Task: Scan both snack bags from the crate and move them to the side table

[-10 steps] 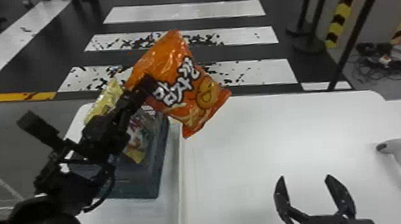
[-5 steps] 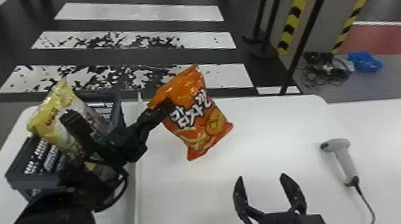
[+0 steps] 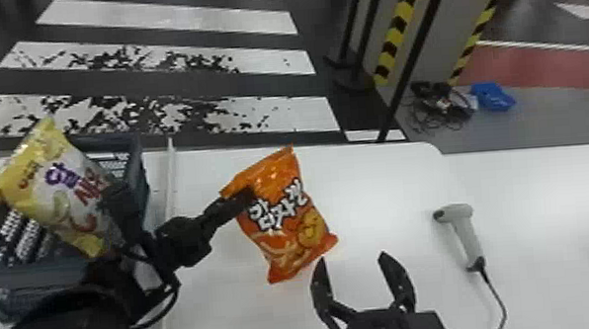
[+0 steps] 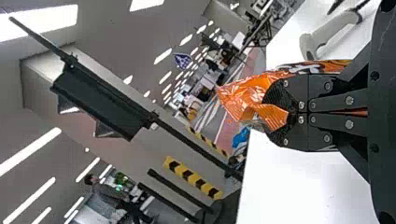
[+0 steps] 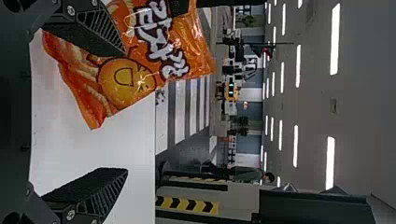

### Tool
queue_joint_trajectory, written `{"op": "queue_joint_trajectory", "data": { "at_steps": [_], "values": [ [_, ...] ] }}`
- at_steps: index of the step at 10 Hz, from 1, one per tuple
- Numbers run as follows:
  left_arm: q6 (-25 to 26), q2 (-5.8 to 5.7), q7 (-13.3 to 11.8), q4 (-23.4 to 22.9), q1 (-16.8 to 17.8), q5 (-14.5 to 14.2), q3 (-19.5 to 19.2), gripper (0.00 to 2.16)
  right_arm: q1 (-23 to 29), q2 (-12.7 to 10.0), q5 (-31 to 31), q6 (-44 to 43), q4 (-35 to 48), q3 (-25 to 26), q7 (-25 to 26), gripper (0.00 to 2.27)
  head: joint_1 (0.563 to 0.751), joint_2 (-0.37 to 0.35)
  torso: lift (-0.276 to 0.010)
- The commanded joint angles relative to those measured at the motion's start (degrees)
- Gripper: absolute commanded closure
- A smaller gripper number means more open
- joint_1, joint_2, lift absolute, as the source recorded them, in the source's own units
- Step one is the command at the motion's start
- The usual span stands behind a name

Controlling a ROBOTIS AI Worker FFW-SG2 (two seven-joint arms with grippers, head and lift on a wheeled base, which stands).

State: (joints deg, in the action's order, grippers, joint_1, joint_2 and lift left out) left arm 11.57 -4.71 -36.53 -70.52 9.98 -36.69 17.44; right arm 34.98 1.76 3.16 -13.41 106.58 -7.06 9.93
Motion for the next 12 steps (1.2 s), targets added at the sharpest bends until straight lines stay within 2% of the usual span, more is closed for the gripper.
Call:
{"op": "queue_joint_trajectory", "data": {
  "at_steps": [1,2,3,4,5,6,8,9,10,12],
  "values": [
    [3.2,0.5,-0.6,0.9,0.3,-1.0,1.2,2.14,0.1,0.1,-0.1,0.0,0.1,-0.1,0.0,0.12,0.695,-0.247,-0.099],
    [4.2,0.5,-0.4,0.7,0.3,-0.9,2.4,2.1,0.1,0.1,-0.1,0.0,0.2,-0.1,0.0,0.12,0.695,-0.264,-0.099],
    [4.4,0.5,0.7,-0.1,-0.5,-1.0,2.9,1.31,0.1,0.0,-0.1,0.0,0.3,-0.1,0.0,0.12,0.695,-0.275,-0.099],
    [4.9,0.5,1.5,-1.2,-0.7,-1.1,3.2,0.09,0.2,0.1,-0.1,0.2,0.6,-0.1,0.0,0.12,0.695,-0.289,-0.099],
    [5.3,0.23,2.9,-2.3,-1.1,-1.0,3.2,0.0,0.4,0.1,-0.1,0.4,0.9,-0.1,0.0,0.12,0.695,-0.297,-0.099],
    [6.1,-0.12,4.0,-5.0,-1.9,-1.0,3.1,0.02,0.4,0.1,-0.1,0.5,1.0,0.0,0.0,0.12,0.695,-0.298,-0.099],
    [10.2,-0.74,6.2,-14.9,-4.8,-0.3,2.3,0.03,0.4,0.0,-0.1,0.5,1.0,0.0,0.0,0.12,0.695,-0.3,-0.099],
    [10.9,-0.91,7.9,-19.5,-5.8,1.5,2.2,0.03,0.4,0.0,-0.1,0.5,1.0,0.0,0.0,0.12,0.695,-0.305,-0.099],
    [11.1,-1.44,10.2,-23.6,-6.9,4.5,1.9,0.03,0.5,0.0,-0.1,0.5,1.1,0.3,0.0,0.12,0.695,-0.309,-0.099],
    [11.1,-2.49,13.1,-27.9,-7.7,8.9,1.3,0.03,0.5,0.0,-0.1,0.5,0.9,0.4,0.0,0.12,0.695,-0.3,-0.099]
  ]
}}
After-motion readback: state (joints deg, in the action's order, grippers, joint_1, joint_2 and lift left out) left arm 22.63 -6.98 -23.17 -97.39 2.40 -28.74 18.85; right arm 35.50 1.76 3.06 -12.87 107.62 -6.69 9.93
